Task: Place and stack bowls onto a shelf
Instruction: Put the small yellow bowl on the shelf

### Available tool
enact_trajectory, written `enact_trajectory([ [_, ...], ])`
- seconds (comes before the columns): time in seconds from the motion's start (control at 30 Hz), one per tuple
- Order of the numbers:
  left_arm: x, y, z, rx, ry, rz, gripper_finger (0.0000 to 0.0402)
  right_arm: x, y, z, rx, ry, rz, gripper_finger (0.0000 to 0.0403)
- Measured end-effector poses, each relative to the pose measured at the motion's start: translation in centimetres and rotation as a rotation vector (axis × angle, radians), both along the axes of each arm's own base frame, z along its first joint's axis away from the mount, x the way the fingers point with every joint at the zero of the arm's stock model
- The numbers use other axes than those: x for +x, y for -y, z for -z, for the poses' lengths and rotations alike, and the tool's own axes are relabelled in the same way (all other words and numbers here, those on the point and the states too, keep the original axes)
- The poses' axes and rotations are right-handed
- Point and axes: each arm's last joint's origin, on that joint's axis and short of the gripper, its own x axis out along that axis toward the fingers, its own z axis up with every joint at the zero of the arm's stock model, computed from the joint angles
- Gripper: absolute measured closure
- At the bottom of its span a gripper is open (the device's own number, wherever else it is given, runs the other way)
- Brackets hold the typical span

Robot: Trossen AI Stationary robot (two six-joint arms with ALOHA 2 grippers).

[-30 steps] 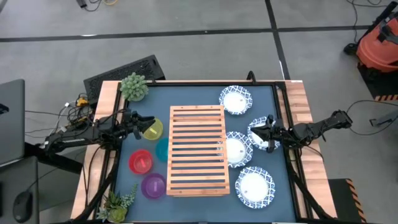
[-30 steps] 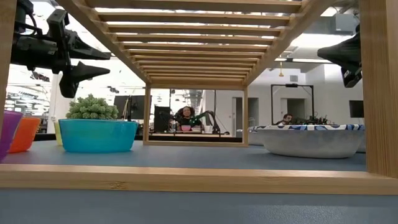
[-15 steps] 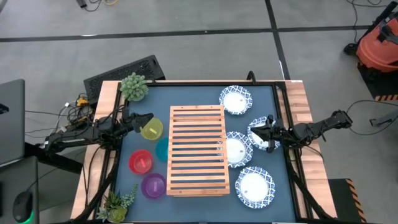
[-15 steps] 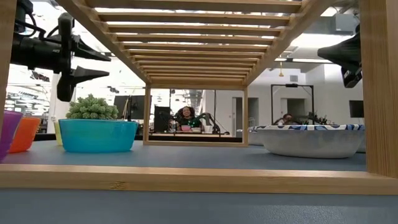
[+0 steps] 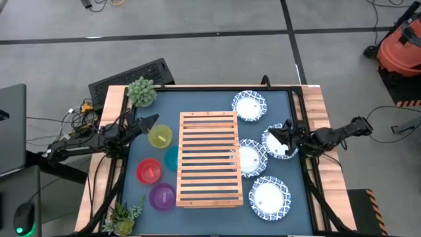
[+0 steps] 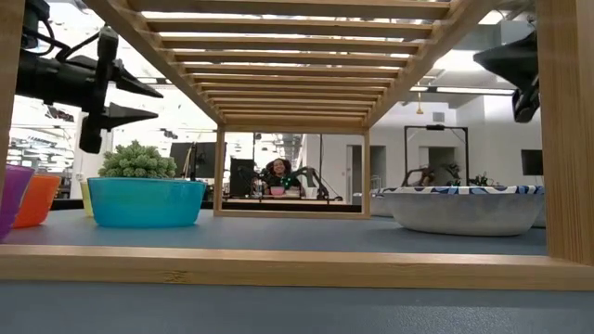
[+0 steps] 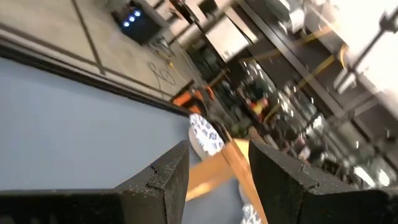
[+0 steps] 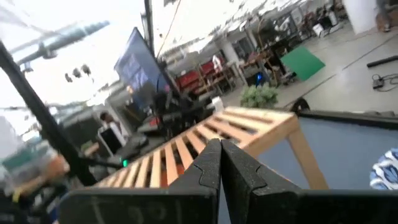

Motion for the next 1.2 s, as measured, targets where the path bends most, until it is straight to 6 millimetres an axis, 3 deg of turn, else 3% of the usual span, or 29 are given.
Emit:
enact_trajectory([
  [0.17,0.0,0.1,-0.6,-0.089,0.15,0.049,0.0248,-0.1,0.2,-0.2,0.029,0.018,0.074,0.0359],
  [0.33,-0.1,0.5,-2.2,-0.035,0.306,0.189,0.0248,-0.3,0.6,-0.8,0.01,0.054,0.143,0.0345],
  [0.5,-0.6,0.5,-3.4,-0.011,0.433,0.172,0.0248,-0.6,1.2,-1.4,-0.041,0.081,0.242,0.0339],
  [0.63,-0.9,0.5,-4.8,-0.01,0.433,0.163,0.0248,-0.9,1.8,-2.7,-0.04,0.11,0.31,0.0335],
  [0.93,0.4,0.3,-11.7,0.054,0.213,0.126,0.0248,-0.5,2.6,-5.5,-0.225,-0.044,0.447,0.0334],
  [1.07,2.1,-0.2,-14.3,-0.001,-0.033,0.058,0.0248,0.8,2.9,-6.1,-0.286,-0.219,0.481,0.0334],
  [1.2,3.2,-1.0,-15.3,-0.121,-0.373,-0.067,0.0248,2.7,3.4,-6.1,-0.299,-0.385,0.501,0.0334],
])
